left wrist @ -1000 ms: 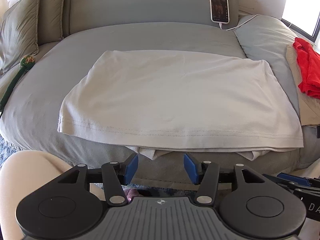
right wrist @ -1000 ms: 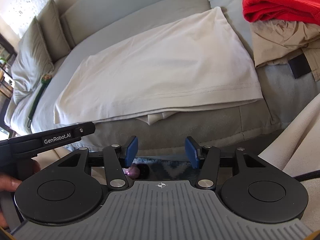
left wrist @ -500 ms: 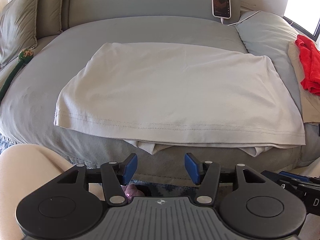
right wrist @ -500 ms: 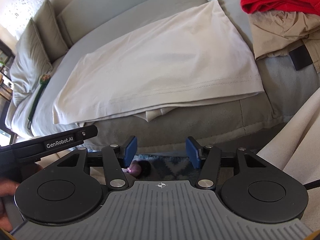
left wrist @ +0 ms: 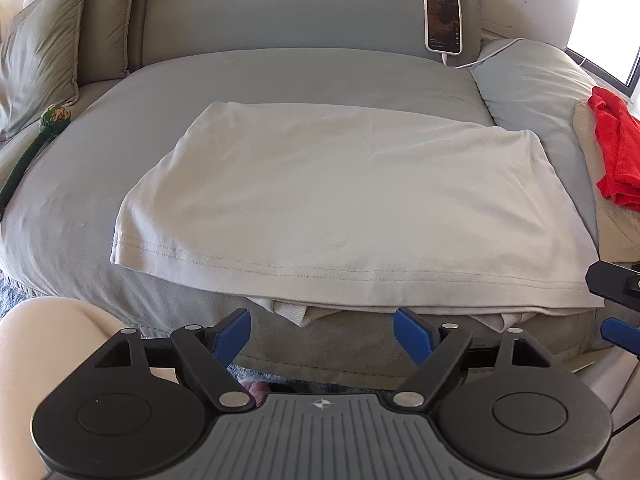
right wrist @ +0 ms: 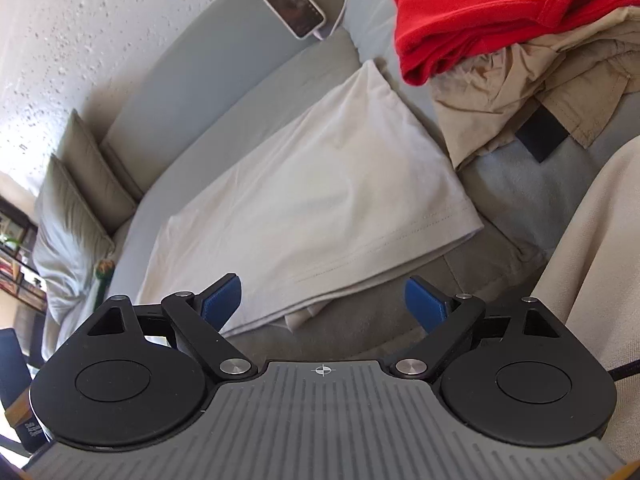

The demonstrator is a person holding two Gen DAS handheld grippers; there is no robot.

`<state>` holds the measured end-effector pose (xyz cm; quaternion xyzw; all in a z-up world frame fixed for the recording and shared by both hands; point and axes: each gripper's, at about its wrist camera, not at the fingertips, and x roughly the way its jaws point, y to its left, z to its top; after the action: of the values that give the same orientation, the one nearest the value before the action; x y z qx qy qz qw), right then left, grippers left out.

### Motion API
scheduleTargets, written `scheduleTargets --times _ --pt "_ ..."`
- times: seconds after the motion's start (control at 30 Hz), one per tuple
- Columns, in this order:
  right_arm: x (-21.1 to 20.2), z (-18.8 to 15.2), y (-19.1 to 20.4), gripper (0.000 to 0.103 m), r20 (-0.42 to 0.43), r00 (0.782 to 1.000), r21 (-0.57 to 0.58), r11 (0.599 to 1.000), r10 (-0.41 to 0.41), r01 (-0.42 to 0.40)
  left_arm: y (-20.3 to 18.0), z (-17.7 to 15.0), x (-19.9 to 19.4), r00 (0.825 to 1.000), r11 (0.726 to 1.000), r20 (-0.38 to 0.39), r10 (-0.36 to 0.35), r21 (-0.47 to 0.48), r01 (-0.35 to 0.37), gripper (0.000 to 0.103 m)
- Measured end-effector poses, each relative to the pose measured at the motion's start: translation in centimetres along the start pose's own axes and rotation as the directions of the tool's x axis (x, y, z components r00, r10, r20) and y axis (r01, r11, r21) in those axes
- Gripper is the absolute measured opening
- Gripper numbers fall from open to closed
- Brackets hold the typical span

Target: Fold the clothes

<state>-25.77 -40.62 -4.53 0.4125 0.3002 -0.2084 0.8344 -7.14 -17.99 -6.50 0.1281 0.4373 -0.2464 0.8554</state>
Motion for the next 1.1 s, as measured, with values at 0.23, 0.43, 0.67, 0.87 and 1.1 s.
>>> scheduleTargets --times 0.23,0.43,0.67,0.87,1.1 --pt "-1.5 1.3 -2.6 0.083 0.075 0.995 0.165 0.985 -0.065 0.052 0.8 0.2 0.2 1.0 0.999 -0.008 0.009 -0.053 -0.009 0.08" --pt "-0.7 1.6 -5.6 0.07 0.026 1.0 0.32 0.947 -0.013 0.004 0.2 0.9 0.0 0.996 0.997 0.047 -0.072 -0.027 0.073 0.071" --pt "3.3 1.4 -6.6 0.055 -0.013 0.999 0.37 0.929 0.029 -0.022 -0.8 2.4 2.2 0.992 0.997 0.105 -0.076 0.013 0.075 0.056" --pt "3.8 2.2 -6.7 0.054 0.069 0.998 0.372 0.927 0.016 -0.04 -0.9 2.5 3.7 0.993 0.997 0.107 -0.058 0.05 0.053 0.055" --pt "5.2 3.0 -5.5 0.063 0.185 0.981 0.326 0.945 -0.054 -0.009 -0.5 2.3 3.8 0.992 0.996 0.103 -0.079 0.059 0.073 0.056"
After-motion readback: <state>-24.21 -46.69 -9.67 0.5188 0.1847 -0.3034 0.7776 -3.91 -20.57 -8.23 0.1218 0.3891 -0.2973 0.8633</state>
